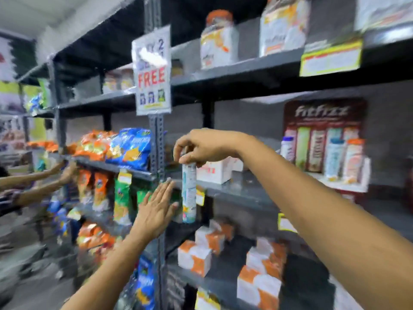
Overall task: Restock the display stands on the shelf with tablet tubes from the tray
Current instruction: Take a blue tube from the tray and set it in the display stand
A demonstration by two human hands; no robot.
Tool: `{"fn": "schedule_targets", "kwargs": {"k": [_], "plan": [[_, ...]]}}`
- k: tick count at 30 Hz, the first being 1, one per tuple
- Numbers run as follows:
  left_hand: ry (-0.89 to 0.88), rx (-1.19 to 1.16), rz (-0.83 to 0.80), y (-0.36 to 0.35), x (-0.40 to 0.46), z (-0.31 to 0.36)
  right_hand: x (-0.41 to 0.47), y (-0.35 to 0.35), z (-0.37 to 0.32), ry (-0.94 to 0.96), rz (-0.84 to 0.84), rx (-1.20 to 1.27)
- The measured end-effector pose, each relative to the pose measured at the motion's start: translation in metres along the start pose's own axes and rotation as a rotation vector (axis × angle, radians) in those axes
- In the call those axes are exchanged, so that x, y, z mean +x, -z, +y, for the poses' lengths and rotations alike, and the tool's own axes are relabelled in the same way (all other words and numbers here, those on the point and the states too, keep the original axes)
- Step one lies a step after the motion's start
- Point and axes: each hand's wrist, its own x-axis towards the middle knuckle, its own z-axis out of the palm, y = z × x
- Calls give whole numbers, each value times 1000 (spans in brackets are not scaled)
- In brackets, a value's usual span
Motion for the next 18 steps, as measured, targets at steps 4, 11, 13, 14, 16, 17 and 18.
{"fn": "schedule_targets", "kwargs": {"k": [4, 11, 13, 14, 16, 17, 18], "plan": [[-218, -45, 20, -13, 55, 72, -39, 57, 37, -183, -27, -30], [-464, -241, 60, -38, 110, 214, -130, 129, 82, -484, -31, -159], [-513, -302, 71, -47, 113, 257, -160, 142, 95, -629, -23, -93], [-540, -335, 74, -50, 113, 278, -176, 147, 101, -697, -14, -37], [-581, -374, 83, -56, 110, 317, -205, 156, 110, -797, 3, 24], [-598, -373, 89, -58, 108, 335, -220, 161, 115, -837, 11, 34], [-614, -370, 93, -61, 105, 353, -234, 166, 119, -876, 21, 47]]}}
